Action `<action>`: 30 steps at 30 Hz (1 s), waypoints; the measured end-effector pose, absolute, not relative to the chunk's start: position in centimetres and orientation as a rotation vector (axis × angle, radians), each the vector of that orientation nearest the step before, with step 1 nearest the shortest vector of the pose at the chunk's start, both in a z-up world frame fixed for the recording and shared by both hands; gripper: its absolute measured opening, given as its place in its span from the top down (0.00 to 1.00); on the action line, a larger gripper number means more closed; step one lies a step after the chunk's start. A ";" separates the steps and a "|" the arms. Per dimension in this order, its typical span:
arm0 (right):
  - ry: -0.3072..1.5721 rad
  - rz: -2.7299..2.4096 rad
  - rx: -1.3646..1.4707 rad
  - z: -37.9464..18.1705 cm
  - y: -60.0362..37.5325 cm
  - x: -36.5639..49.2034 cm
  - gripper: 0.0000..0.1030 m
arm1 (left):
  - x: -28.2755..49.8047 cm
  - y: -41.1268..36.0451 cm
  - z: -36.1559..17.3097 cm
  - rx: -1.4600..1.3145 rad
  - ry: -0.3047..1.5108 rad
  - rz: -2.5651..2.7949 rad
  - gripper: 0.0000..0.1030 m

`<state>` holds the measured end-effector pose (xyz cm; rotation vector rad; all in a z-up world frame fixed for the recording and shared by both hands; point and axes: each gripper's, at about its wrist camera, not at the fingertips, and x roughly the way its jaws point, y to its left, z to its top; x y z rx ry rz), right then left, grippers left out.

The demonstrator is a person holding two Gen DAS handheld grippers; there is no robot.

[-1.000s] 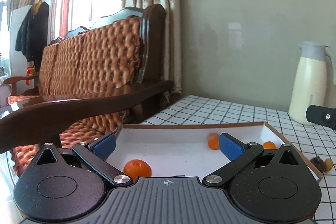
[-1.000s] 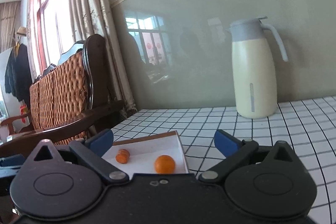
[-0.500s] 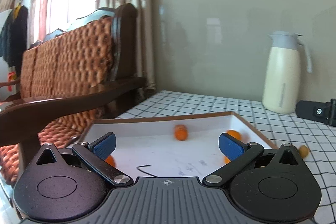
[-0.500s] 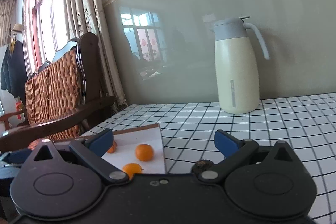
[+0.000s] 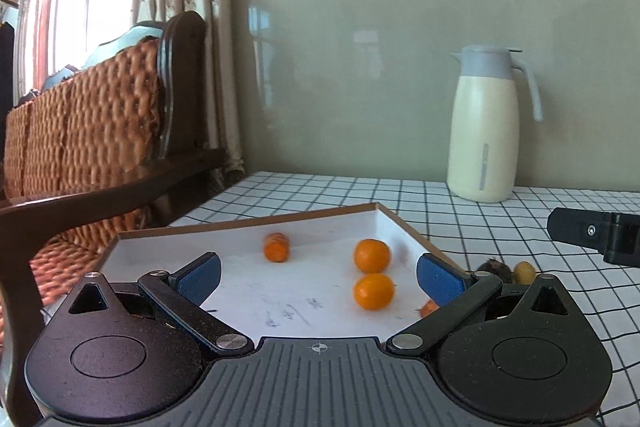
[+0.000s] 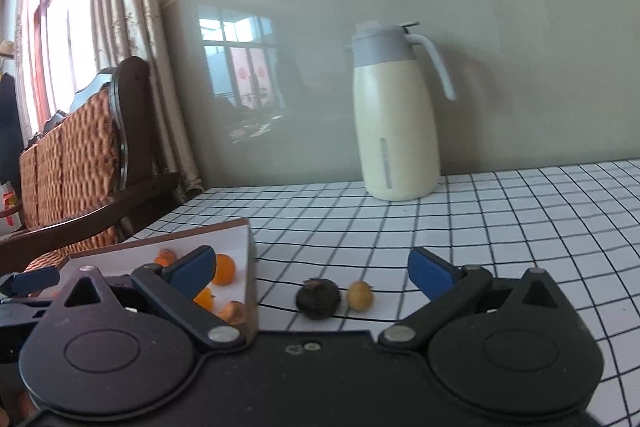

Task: Organize fruits
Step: 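Move both grippers back toward the mangosteen and small yellow fruit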

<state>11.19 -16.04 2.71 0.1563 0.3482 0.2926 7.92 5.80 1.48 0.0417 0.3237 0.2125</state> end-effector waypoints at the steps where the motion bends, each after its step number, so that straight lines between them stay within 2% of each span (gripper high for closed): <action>1: 0.351 0.286 0.160 2.7 -16.3 11.1 0.06 | 8.0 5.6 1.5 0.042 0.325 0.206 0.00; 30: 0.358 0.139 0.199 2.2 -22.6 9.7 0.06 | 9.0 -3.5 0.3 0.097 0.369 -0.065 0.00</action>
